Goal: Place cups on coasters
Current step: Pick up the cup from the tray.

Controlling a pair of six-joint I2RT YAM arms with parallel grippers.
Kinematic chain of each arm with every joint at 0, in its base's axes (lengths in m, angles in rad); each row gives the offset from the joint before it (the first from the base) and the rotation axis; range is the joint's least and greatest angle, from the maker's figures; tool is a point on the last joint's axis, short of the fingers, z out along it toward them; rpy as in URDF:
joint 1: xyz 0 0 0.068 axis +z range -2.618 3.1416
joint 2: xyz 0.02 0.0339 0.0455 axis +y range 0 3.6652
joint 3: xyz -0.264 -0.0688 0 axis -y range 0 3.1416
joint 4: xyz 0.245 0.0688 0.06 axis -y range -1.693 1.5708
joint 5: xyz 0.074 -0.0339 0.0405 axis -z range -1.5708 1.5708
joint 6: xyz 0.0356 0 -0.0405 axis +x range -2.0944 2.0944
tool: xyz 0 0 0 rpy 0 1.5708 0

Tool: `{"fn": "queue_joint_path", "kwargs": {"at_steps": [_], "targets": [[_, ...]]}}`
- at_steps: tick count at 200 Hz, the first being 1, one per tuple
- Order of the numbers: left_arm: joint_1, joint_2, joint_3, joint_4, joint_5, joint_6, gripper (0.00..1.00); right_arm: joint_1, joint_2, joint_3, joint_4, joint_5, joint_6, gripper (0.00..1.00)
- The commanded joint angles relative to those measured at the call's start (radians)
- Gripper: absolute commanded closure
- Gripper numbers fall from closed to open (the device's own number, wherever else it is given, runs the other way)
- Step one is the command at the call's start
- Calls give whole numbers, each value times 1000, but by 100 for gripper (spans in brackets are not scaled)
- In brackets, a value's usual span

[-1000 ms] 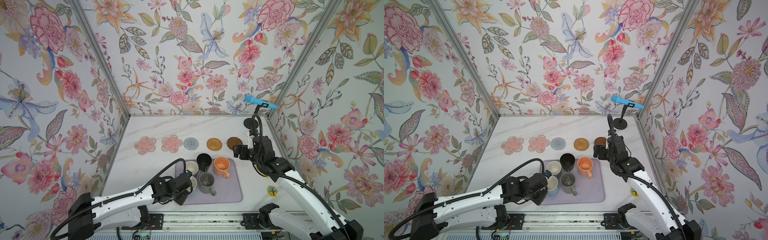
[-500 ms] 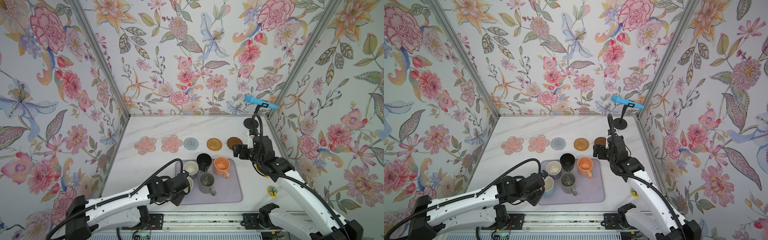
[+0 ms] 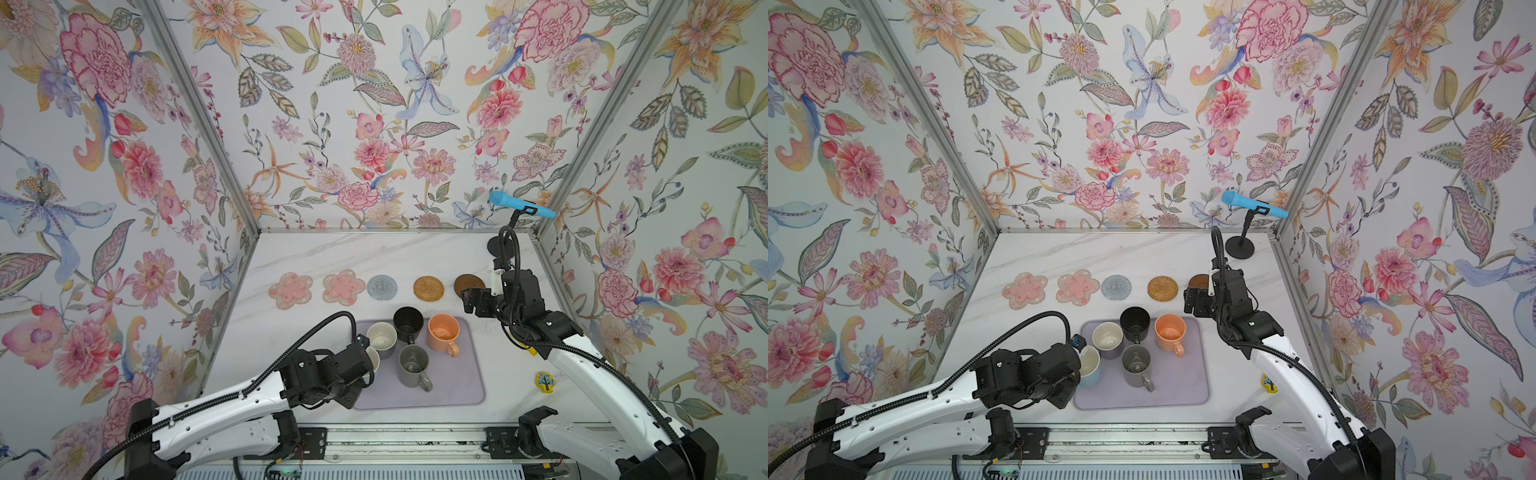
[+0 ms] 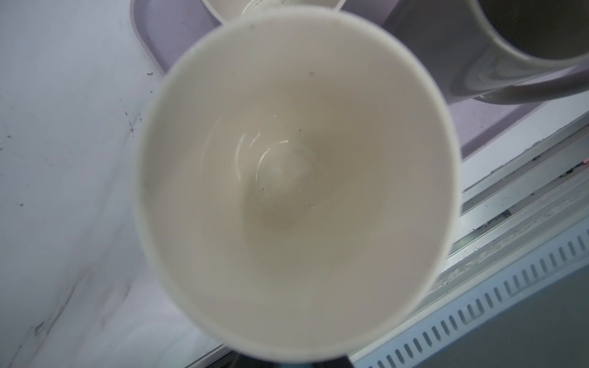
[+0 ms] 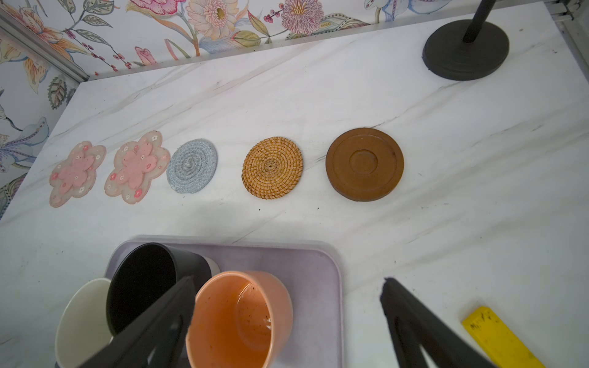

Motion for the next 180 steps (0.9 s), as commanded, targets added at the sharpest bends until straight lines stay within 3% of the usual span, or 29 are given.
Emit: {"fn": "queue_joint_path", "kwargs": {"at_steps": [1,100,180], "targets": [[-15,-32,49,-51,-81,-56,100,-7,17,16,34,-21,-11,7],[8,-54,55,-46,-162,-183,100,-25,95,61,84,-91,-23,7],[149,-58,47,4,-155,-140,100,-52,134,110,93,-125,-36,7]]}}
